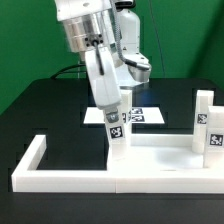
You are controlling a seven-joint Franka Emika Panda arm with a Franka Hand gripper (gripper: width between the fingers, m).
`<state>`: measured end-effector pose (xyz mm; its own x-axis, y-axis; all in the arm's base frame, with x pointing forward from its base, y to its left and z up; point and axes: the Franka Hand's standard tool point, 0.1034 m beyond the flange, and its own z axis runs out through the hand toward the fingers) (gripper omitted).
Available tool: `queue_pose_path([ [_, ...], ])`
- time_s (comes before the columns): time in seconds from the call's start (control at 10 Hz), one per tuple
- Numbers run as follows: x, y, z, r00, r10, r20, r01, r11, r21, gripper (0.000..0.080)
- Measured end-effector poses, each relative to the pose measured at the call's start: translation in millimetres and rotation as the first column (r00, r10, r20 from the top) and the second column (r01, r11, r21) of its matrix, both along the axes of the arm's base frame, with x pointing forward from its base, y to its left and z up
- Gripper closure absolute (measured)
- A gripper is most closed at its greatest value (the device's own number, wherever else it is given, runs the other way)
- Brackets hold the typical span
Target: Assemble desk
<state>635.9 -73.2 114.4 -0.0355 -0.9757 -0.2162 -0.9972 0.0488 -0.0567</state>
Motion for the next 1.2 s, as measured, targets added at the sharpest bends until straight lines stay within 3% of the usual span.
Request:
queue_pose_path([
  [0.2, 1.8, 10.1, 0.3, 0.999, -0.032, -0.008, 0.032, 0.999, -0.002, 0.0509],
  [0.4, 1.1, 9.1, -1.2, 1.0, 0.001, -0.003, -0.001, 1.0, -0.003, 0.0509],
  [0.5, 0.8, 9.5, -1.5, 1.0, 0.019, -0.001, -0.019, 1.0, -0.004, 0.0428],
  [0.6, -2.2, 9.4, -1.5, 0.965, 0.263, 0.014, -0.263, 0.964, -0.036, 0.0428],
  [0.7, -2.3, 14.3, -1.8, 0.905, 0.425, 0.022, -0.422, 0.904, -0.071, 0.0247],
  [0.8, -4.9, 21.8, -3.7, 0.873, 0.488, 0.025, -0.485, 0.871, -0.076, 0.0181],
  [1.0, -5.2, 20.2, -4.5, 0.798, 0.601, 0.043, -0.596, 0.798, -0.09, 0.0156],
  [1.2, -5.5, 20.0, -4.9, 0.673, 0.738, 0.059, -0.73, 0.674, -0.113, 0.0151],
])
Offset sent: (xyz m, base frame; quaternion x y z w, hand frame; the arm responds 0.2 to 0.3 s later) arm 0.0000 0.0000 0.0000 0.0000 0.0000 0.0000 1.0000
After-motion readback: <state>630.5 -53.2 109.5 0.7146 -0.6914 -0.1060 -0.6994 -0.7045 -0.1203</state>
